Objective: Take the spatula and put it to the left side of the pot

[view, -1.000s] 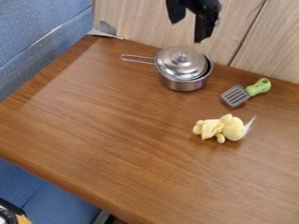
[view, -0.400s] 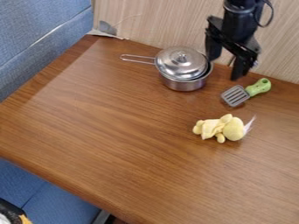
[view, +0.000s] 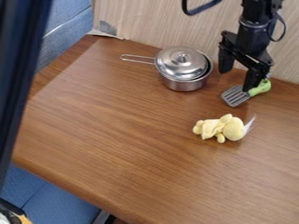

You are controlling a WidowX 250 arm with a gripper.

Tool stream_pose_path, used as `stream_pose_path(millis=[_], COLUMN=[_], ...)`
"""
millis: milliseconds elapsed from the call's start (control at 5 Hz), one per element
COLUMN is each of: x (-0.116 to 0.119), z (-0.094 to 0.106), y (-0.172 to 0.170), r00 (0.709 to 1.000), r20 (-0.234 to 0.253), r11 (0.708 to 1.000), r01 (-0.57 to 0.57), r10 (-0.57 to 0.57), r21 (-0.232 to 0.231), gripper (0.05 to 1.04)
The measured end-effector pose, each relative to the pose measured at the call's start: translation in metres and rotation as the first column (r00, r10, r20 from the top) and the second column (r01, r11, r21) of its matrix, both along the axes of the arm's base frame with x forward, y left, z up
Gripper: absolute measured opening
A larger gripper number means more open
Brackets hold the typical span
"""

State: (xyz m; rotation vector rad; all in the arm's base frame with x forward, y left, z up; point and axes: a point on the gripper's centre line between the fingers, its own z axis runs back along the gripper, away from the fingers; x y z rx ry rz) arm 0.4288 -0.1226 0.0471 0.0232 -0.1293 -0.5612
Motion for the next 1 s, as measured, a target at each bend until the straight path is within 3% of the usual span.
stream_pose_path(millis=[400, 800, 1000], x=[0.001, 0.002, 0.000], z=[-0.022, -0.024, -0.023], y=[-0.013, -0.014, -0.014], r00=[0.997, 0.996, 0.996], r20=[-0.051, -0.043, -0.042], r11=[0.998, 0.997, 0.997], r01=[0.056, 0.073, 0.075], r10=[-0.055, -0.073, -0.075], r21=[0.012, 0.004, 0.000], gripper=[0.948, 0.579, 0.578])
